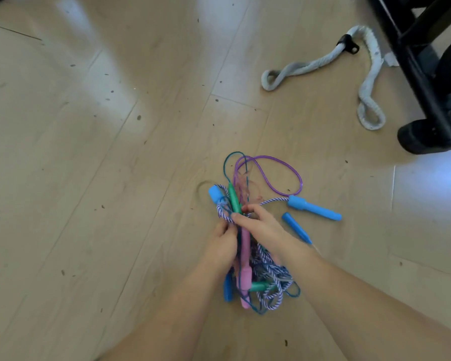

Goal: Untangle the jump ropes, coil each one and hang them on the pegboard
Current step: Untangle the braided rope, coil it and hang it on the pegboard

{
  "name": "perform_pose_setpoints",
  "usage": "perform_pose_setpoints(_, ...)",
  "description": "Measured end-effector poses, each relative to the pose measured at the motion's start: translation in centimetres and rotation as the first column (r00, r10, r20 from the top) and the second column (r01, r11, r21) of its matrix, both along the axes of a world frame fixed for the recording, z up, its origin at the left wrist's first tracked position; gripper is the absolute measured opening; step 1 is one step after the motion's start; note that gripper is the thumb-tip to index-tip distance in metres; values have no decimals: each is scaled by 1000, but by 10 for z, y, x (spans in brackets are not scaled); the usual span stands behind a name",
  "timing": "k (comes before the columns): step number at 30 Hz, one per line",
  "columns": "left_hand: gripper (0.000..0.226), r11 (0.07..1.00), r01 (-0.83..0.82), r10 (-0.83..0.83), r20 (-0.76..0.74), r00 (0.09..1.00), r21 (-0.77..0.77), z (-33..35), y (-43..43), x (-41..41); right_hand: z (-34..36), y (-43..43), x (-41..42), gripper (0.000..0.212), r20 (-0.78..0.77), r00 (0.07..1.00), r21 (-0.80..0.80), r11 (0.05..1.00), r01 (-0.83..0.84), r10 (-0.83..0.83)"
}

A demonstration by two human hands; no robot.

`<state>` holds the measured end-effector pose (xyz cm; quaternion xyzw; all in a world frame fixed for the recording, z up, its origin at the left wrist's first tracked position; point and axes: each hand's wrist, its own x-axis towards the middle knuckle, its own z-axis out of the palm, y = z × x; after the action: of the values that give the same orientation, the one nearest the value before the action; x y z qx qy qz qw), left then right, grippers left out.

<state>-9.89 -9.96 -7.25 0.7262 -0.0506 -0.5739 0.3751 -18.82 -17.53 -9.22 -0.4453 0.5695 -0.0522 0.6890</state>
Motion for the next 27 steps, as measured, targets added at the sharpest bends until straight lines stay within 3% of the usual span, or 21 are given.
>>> perform_pose_setpoints(4,29,985,-130,114,-138,984,-112,4,-14,-7,11,-11,-6,20,109,991,60,995,74,-80)
perform_pose_setpoints(9,31,964,113,-124,-31,992,-239,77,-38,-1,88,-38,-16,20,146,986,-45,995,87,-79)
perform_pose_setpoints(14,42,929,199,-220,-35,975,-311,227,-59,-22,240,-41,-43,30,147,979,-123,980,158,-139)
perform_pose_setpoints(18,47,896,302,-328,-25,944,-325,366,-61,-65,384,-36,-94,15,135,964,-191,949,252,-229)
perform_pose_setpoints(22,53,872,358,-396,-49,917,-334,507,-60,-126,521,-27,-157,15,99,943,-253,908,333,-318)
perform_pose_setpoints(27,41,827,432,-484,-65,873,-359,636,-59,-199,656,-22,-232,15,89,921,-282,877,389,-380)
